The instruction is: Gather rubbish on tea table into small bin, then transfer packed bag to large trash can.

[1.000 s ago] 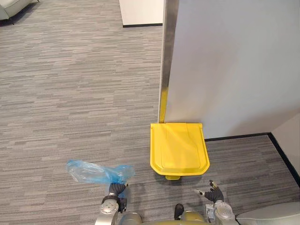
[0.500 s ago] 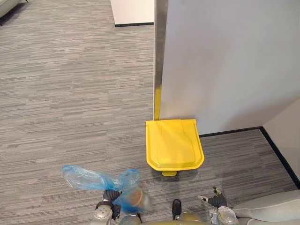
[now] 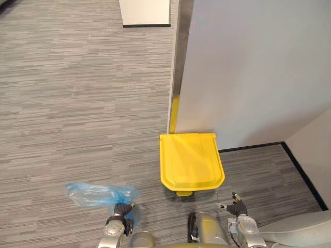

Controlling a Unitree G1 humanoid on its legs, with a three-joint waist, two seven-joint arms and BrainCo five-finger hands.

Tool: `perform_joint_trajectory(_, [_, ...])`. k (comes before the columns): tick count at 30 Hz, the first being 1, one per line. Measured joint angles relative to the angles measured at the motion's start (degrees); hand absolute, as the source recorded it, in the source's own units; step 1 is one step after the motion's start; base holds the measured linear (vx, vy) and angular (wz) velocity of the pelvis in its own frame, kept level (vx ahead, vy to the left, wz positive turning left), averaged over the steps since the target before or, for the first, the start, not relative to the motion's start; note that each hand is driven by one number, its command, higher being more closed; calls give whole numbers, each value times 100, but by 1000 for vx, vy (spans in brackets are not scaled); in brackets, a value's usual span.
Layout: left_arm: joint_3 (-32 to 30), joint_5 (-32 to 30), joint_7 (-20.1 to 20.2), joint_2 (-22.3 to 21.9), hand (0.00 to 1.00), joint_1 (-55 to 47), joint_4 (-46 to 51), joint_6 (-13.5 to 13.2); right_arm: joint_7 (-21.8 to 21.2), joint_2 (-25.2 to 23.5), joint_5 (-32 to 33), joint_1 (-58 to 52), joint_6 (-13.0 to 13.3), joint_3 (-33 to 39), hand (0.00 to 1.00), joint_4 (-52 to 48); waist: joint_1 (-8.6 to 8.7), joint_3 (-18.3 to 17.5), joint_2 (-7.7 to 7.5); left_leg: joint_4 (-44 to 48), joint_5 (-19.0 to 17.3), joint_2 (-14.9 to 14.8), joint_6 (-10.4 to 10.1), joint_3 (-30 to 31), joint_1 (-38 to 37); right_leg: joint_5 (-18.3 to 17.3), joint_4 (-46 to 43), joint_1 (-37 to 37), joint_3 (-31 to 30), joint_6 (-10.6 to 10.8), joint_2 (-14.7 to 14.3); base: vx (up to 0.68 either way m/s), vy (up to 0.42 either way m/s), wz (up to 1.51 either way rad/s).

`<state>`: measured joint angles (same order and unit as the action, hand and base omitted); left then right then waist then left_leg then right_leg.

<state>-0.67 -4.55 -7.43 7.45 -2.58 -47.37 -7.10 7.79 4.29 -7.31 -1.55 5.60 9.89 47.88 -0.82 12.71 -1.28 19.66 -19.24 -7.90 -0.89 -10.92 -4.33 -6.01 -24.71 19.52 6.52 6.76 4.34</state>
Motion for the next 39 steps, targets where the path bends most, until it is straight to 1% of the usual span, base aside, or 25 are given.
perform_joint_trajectory(1, [-7, -1, -42, 96, 100, 71, 31, -2, 31, 3, 0, -9, -10, -65, 0, -28, 4, 55, -143, 224, -149, 25, -89, -13, -45, 213, 681, -30, 113, -17, 17, 189, -155, 31])
perform_joint_trajectory(2, [-9, -2, -49, 161, 100, 154, 75, 2, 102, 12, 1, -30, -50, -81, 0, -96, 15, 73, -239, 513, -358, 63, -233, 62, -35, 510, 843, -81, 86, -80, 8, 219, -159, 27])
perform_joint_trajectory(3, [-7, -2, -62, 158, 100, 225, 78, 1, 115, 65, 2, -5, -71, -62, 0, -142, 8, 74, -224, 603, -441, 5, -277, 112, -48, 520, 792, -112, 97, -22, -16, 256, -104, 20])
perform_joint_trajectory(4, [7, -3, -56, 90, 100, 310, 181, -12, 129, 85, 3, 4, -80, 6, 0, -263, 0, 139, -32, 600, -461, -106, -308, 176, -36, 363, 720, -115, 146, 5, -128, 236, -65, 18])
perform_joint_trajectory(5, [20, -6, -47, 51, 100, 410, 277, -42, 140, 43, 6, -7, -78, 111, 0, -406, 3, 196, 47, 461, -456, -105, -317, 293, -93, 319, 587, -95, 162, -66, -137, 206, -55, 24])
perform_joint_trajectory(6, [37, -8, -34, 32, 100, 440, 297, -51, 141, 39, 8, -23, -86, 126, 0, -409, 17, 200, 54, 398, -452, -101, -323, 310, -152, 293, 478, -89, 168, -104, -129, 189, -79, 34])
perform_joint_trajectory(8, [35, -12, -31, -32, 100, 463, 376, -61, 133, 13, 72, -170, -108, 216, 0, -424, 7, 191, 58, 231, -473, -118, -352, 389, -419, -18, 8, -93, 204, -201, -102, 158, -63, 32])
perform_joint_trajectory(9, [37, -14, -26, -56, 100, 476, 429, -66, 126, -59, 137, -298, -107, 411, 0, -446, 19, 168, 62, 214, -528, -165, -431, 522, -494, -259, -265, -96, 319, -230, -59, 165, -68, 43])
perform_joint_trajectory(10, [40, -14, -19, -58, 100, 501, 432, -66, 120, -109, 240, -377, -115, 541, 0, -440, 25, 167, 61, 209, -560, -210, -465, 596, -535, -397, -418, -113, 398, -234, -49, 193, -77, 43])
perform_joint_trajectory(11, [36, -15, -16, -57, 100, 484, 432, -66, 117, -169, 307, -476, -127, 635, 0, -440, 18, 153, 41, 182, -562, -258, -472, 619, -592, -494, -532, -127, 454, -294, -54, 180, -70, 25])
perform_joint_trajectory(13, [37, -19, 1, -80, 100, 451, 432, -59, 105, -177, 450, -501, -146, 640, 0, -441, 18, 135, 58, 109, -551, -333, -491, 616, -599, -521, -511, -134, 531, -293, -102, 127, -40, 3])
perform_joint_trajectory(14, [36, -19, 8, -104, 100, 433, 430, -29, 105, -189, 481, -477, -148, 655, 0, -447, 11, 132, 52, 97, -534, -348, -522, 600, -599, -492, -487, -133, 539, -336, -118, 87, -11, -7])
perform_joint_trajectory(16, [45, -19, 15, -222, 100, 312, 440, -24, 110, -232, 574, -479, -148, 760, 0, -447, 14, -24, 52, 89, -516, -344, -550, 554, -598, -475, -432, -136, 521, -361, -120, 59, 12, -8])
perform_joint_trajectory(19, [53, -18, 6, -227, 100, 192, 446, -24, 99, -324, 686, -486, -145, 747, 0, -447, -1, -177, 8, 62, -508, -317, -557, 492, -587, -426, -329, -134, 475, -385, -117, -38, 34, -5])
perform_joint_trajectory(21, [64, -18, -2, -209, 100, 68, 456, -22, 80, -442, 701, -468, -146, 682, 0, -443, -10, -274, -8, 36, -507, -301, -557, 551, -426, -298, -123, -117, 529, -379, -96, -136, 29, 19])
perform_joint_trajectory(23, [120, -15, -1, -172, 100, 65, 457, -21, 78, -441, 697, -476, -148, 408, 0, -441, -16, -291, 11, 24, -483, -259, -567, 674, -264, -269, -87, -46, 632, -371, -18, -105, 8, 33])
perform_joint_trajectory(24, [123, -15, -1, -156, 100, 63, 465, -22, 71, -437, 696, -428, -148, 164, 0, -448, -10, -388, -41, 20, -445, -211, -575, 784, -94, -262, -93, 79, 674, -376, 19, -89, -14, 29])
perform_joint_trajectory(25, [126, -15, -1, -147, 100, 81, 470, -22, 70, -435, 686, -380, -149, 47, 0, -448, -9, -391, -33, 20, -419, -203, -588, 820, -29, -245, -83, 119, 710, -399, 45, -78, -43, 30])
perform_joint_trajectory(28, [209, -11, -1, -110, 100, 133, 545, -24, 59, -431, 668, 46, -155, -429, 0, -538, -53, -360, 59, -90, -209, -193, -666, 957, 230, -181, 20, 259, 841, -466, 94, -34, -53, 25])
perform_joint_trajectory(30, [286, -7, -3, -110, 100, 129, 745, -26, 72, -375, 657, 278, -148, -722, 0, -930, -69, -322, 128, -26, -110, -219, -716, 1003, 446, -139, 108, 318, 961, -444, 111, -43, -91, 28])
perform_joint_trajectory(32, [349, -6, -4, -152, 100, 162, 990, -55, 96, -312, 615, 573, -127, -938, 0, -1258, -133, -295, 159, 88, -54, -254, -753, 1004, 679, -111, 117, 421, 1059, -483, 140, -42, -80, 29])
perform_joint_trajectory(34, [411, -2, -12, -150, 100, 157, 1311, -109, 150, -211, 544, 1049, -45, -1175, 0, -1393, -204, -169, 178, 159, -39, -327, -781, 1019, 837, -105, 106, 472, 1172, -492, 135, -43, -81, 23])
perform_joint_trajectory(35, [415, -1, -14, -151, 100, 159, 1357, -110, 186, -186, 534, 1158, -41, -1256, 0, -1445, -223, -144, 179, 177, -38, -334, -782, 1039, 884, -109, 109, 494, 1196, -485, 136, -54, -74, 16])
perform_joint_trajectory(37, [471, 5, -19, -139, 100, 173, 1523, -113, 225, -98, 444, 1466, -23, -1330, 0, -1694, -327, -33, 155, 276, -39, -346, -784, 1058, 1051, -100, 115, 597, 1212, -439, 133, -56, -46, 9])
perform_joint_trajectory(39, [501, 38, -19, -120, 100, 178, 1627, -130, 248, -2, 404, 1724, -25, -1387, 0, -1782, -325, 119, 152, 329, -41, -387, -783, 1060, 1165, -77, 168, 612, 1165, -401, 71, -68, -43, 15])
